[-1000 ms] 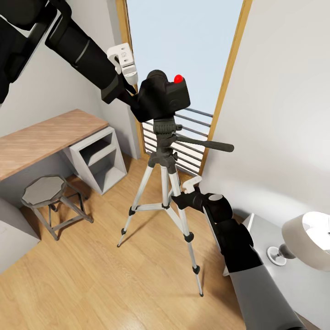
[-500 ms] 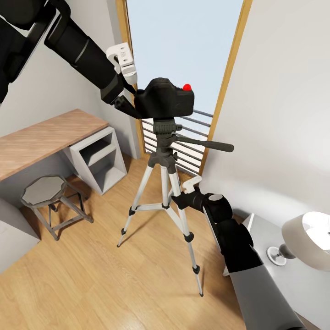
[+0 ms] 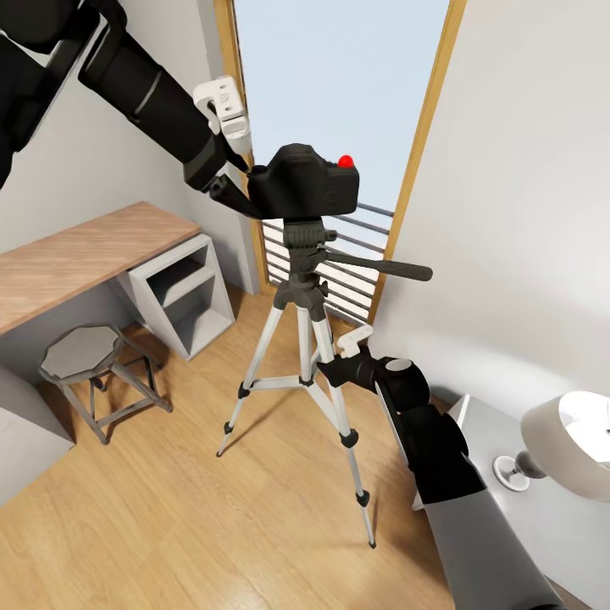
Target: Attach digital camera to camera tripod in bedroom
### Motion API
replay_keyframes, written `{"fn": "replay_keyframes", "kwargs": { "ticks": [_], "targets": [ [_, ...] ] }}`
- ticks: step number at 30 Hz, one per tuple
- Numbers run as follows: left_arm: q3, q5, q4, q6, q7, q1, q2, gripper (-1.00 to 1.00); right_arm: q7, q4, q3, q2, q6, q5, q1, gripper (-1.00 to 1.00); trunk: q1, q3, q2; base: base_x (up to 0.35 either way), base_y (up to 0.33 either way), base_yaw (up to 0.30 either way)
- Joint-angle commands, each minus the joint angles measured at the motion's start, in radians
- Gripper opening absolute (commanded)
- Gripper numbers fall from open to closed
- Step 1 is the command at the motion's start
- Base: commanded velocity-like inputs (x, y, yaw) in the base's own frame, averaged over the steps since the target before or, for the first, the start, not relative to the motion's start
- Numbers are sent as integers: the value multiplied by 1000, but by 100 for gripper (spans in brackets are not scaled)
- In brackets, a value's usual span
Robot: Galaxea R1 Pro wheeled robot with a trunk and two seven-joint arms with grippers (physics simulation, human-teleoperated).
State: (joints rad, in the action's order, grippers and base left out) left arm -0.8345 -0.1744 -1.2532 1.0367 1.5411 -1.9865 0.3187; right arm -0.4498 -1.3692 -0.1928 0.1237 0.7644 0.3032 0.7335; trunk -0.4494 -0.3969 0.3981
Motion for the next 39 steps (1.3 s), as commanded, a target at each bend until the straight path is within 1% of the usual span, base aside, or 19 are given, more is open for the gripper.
{"fn": "replay_keyframes", "kwargs": {
  "ticks": [1,4,7,11,12,15,18,19,22,25,26,27,28,30,34,35,39],
  "targets": [
    [0,-10,0,11,10,-2,2,100,-7,-1,1,1,-4,27,1,-100,-1,-2,2,0,0,0],
    [9,-9,1,11,10,-2,8,100,-7,-1,1,1,-3,27,1,-100,-1,-2,2,0,0,0],
    [66,-9,1,11,10,-2,26,100,-7,-1,1,1,-3,27,1,-100,-1,-2,2,0,0,0],
    [180,-8,2,11,10,-2,54,100,-8,-1,0,1,-4,27,1,-100,-1,-2,2,0,0,0],
    [238,-9,2,11,10,-2,71,100,-8,-1,0,1,-4,27,1,-100,-1,-2,2,0,0,0],
    [310,-9,2,11,10,0,96,100,-8,-1,0,1,-4,27,1,-100,-1,-2,2,0,0,0],
    [361,-10,4,11,10,6,121,100,-8,-1,0,1,-4,27,1,-100,-1,-2,2,0,0,0],
    [384,-10,8,11,10,17,142,100,-8,-1,0,1,-4,27,1,-100,-1,-2,2,0,0,0],
    [405,-11,27,11,10,54,179,100,-8,-1,1,1,-4,27,1,-100,-1,-2,2,0,0,0],
    [416,-10,62,11,10,105,210,100,-9,-1,1,1,-4,27,1,-100,-1,-2,2,0,0,0],
    [419,-10,77,11,9,125,217,100,-8,-1,1,1,-4,27,1,-100,-1,-2,2,0,0,0],
    [422,-11,110,10,9,169,229,100,-8,-1,1,1,-4,27,1,-100,-1,-2,2,0,0,0],
    [423,-12,128,10,9,194,233,100,-8,-1,1,1,-4,27,1,-100,-1,-2,2,0,0,0],
    [424,-13,166,8,8,247,238,100,-8,-1,1,1,-4,27,1,-100,-1,-2,2,0,0,0],
    [424,-14,261,2,3,368,239,100,-7,-1,0,1,-4,27,1,-100,-1,-2,2,0,0,0],
    [423,-15,323,-1,-3,432,237,100,-7,-1,0,1,-4,27,1,-100,-1,-2,2,0,0,0],
    [423,-17,488,-10,-41,549,222,100,-8,-1,0,1,-4,27,1,-100,-1,-2,2,0,0,0]
  ]
}}
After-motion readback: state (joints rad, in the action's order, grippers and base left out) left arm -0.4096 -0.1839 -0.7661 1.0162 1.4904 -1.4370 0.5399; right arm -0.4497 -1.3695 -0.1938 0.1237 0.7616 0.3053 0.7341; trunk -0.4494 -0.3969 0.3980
